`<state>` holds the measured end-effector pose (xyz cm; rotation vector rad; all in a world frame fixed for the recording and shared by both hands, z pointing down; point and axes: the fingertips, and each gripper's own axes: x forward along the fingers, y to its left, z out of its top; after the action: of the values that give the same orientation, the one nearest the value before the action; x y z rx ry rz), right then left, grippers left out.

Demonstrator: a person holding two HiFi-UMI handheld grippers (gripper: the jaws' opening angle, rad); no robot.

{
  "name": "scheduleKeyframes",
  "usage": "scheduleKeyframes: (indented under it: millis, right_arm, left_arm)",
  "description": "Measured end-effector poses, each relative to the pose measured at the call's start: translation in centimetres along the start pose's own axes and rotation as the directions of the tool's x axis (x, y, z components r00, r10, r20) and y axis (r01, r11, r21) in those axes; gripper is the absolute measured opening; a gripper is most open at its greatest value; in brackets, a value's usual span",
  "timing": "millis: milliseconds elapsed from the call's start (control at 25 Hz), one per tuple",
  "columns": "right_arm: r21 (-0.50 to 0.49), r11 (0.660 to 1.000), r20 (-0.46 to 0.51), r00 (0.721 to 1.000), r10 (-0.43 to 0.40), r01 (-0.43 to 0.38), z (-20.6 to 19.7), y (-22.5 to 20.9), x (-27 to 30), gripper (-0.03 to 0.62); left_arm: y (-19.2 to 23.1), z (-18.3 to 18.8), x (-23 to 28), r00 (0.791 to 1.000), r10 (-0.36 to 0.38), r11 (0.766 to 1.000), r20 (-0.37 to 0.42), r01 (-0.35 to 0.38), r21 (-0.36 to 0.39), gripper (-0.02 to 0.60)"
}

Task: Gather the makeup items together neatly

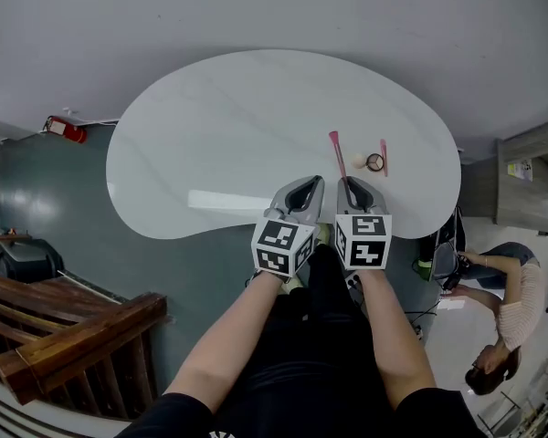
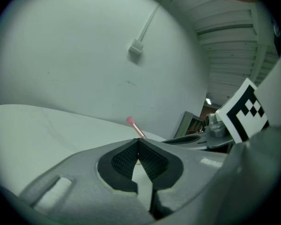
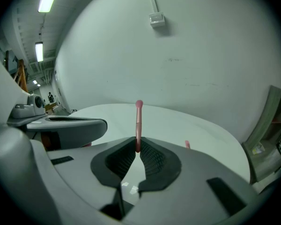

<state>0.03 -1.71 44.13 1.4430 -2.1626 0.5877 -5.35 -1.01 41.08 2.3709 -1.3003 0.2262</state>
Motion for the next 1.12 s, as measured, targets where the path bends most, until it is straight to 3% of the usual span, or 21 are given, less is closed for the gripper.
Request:
scheduleKeyframes:
  millis: [440,1120]
  right_arm:
    - [0.067,0.992,0.019,0.994,-0.112,0.110,-1.0,-6.6,-3.5,0.040]
    - [0.168,0.970,-0.090,0.982,-0.165,0.178,-5.2,-15.6,-0.2,0.040]
  left_arm:
    - [-5.9,-0.3,3.0,0.994,-0.109,0.994,-0.020,0.109,0.026,0.008]
    - [-8.9,-3.7,12.1,0.970,-0.196,0.980,-0.142,0.198,0.006,0.008]
